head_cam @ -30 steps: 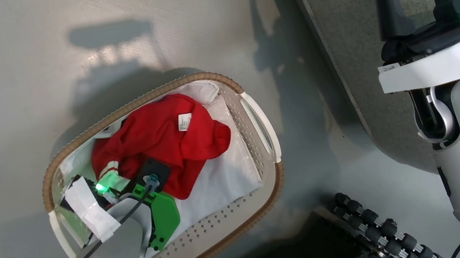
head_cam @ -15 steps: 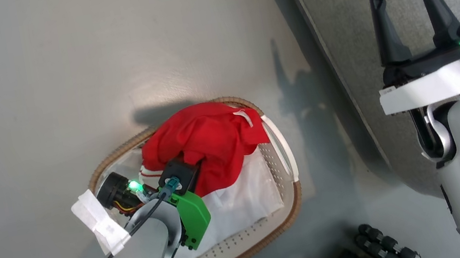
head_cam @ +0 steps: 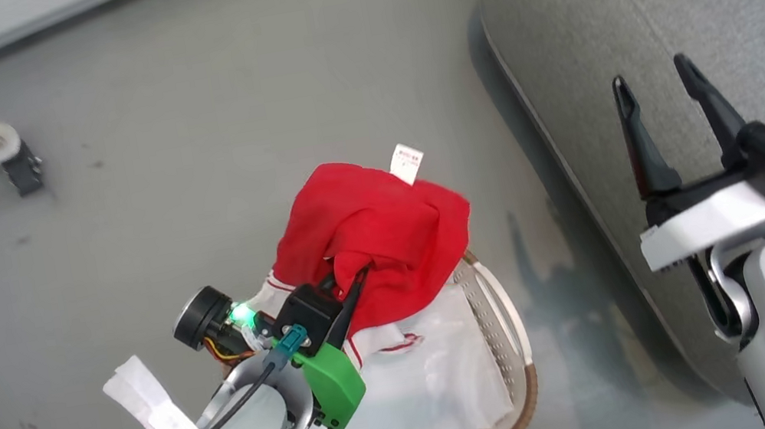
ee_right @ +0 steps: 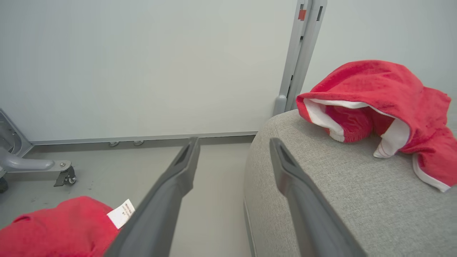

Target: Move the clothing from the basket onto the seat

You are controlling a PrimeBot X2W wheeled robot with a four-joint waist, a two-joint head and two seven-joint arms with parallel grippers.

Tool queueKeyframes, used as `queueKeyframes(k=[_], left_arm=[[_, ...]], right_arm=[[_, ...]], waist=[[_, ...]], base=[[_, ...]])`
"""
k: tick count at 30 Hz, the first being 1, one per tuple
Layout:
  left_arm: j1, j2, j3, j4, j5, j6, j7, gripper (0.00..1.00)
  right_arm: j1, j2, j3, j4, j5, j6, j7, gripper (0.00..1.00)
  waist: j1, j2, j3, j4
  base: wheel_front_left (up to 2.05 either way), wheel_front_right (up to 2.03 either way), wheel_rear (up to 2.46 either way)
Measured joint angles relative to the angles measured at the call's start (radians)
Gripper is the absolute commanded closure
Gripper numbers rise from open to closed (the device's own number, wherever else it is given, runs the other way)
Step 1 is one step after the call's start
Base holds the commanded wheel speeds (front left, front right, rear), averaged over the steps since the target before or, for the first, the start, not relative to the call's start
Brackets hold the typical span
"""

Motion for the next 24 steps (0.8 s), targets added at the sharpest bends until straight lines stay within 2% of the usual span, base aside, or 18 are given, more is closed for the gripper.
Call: queueKeyframes(k=[9, 15, 24], left_arm=[[0.000, 0.097, -0.021, -0.104, 0.011, -0.003, 0.001, 1.00], [-0.074, 0.141, -0.038, -0.182, -0.010, -0.005, 0.043, 1.00], [-0.217, 0.212, -0.012, -0.316, -0.071, -0.005, 0.124, 1.00]], right_arm=[[0.081, 0.000, 0.014, 0.042, -0.016, 0.000, 0.000, 0.00], [0.111, 0.000, 0.052, 0.067, -0.019, 0.000, 0.000, 0.00], [0.116, 0.000, 0.152, 0.088, -0.015, 0.000, 0.000, 0.00]], waist=[[0.0000, 0.0000, -0.182, 0.033], [0.0000, 0.0000, -0.292, 0.051], [-0.0001, 0.0000, -0.412, 0.069]], base=[[0.00, 0.00, 0.00], [0.00, 0.00, 0.00], [0.00, 0.00, 0.00]])
